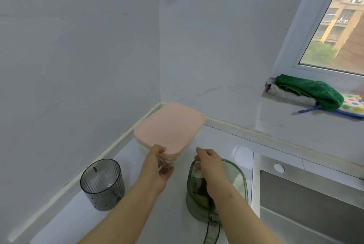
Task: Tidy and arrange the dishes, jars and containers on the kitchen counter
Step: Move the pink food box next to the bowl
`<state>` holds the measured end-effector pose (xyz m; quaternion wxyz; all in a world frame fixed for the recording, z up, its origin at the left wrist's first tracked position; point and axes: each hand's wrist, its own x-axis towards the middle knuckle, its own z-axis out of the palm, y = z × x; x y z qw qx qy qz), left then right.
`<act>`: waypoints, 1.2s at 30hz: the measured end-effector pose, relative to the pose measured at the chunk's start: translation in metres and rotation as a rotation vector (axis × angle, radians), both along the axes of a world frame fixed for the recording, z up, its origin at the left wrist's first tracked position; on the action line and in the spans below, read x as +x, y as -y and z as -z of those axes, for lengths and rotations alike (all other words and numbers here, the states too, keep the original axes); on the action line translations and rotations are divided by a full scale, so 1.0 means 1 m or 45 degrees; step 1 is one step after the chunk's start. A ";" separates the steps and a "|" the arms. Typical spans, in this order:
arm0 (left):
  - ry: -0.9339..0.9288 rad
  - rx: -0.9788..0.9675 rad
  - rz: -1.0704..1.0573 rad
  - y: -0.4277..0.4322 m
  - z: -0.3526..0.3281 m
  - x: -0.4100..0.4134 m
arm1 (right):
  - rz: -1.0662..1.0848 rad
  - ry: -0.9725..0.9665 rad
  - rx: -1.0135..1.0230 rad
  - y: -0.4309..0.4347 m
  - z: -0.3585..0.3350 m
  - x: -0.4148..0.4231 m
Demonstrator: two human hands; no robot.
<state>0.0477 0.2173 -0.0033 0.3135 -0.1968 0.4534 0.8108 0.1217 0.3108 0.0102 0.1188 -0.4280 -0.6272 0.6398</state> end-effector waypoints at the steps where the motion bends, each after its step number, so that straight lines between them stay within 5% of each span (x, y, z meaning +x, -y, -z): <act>1: -0.068 -0.011 0.004 0.001 -0.005 -0.002 | 0.017 -0.021 -0.090 -0.001 -0.005 -0.002; 10: -0.369 0.041 0.256 0.006 -0.056 -0.002 | 0.320 -0.690 -0.712 -0.016 -0.040 0.002; 18: -0.409 0.011 0.411 -0.005 -0.069 0.001 | 0.631 -0.900 -0.635 0.005 -0.051 0.020; 23: -0.536 0.253 0.608 -0.011 -0.057 0.045 | 0.854 -1.009 -0.579 0.029 -0.048 0.049; 36: -0.378 0.349 1.393 -0.022 -0.039 0.229 | 1.742 -1.071 -0.212 0.098 -0.047 0.251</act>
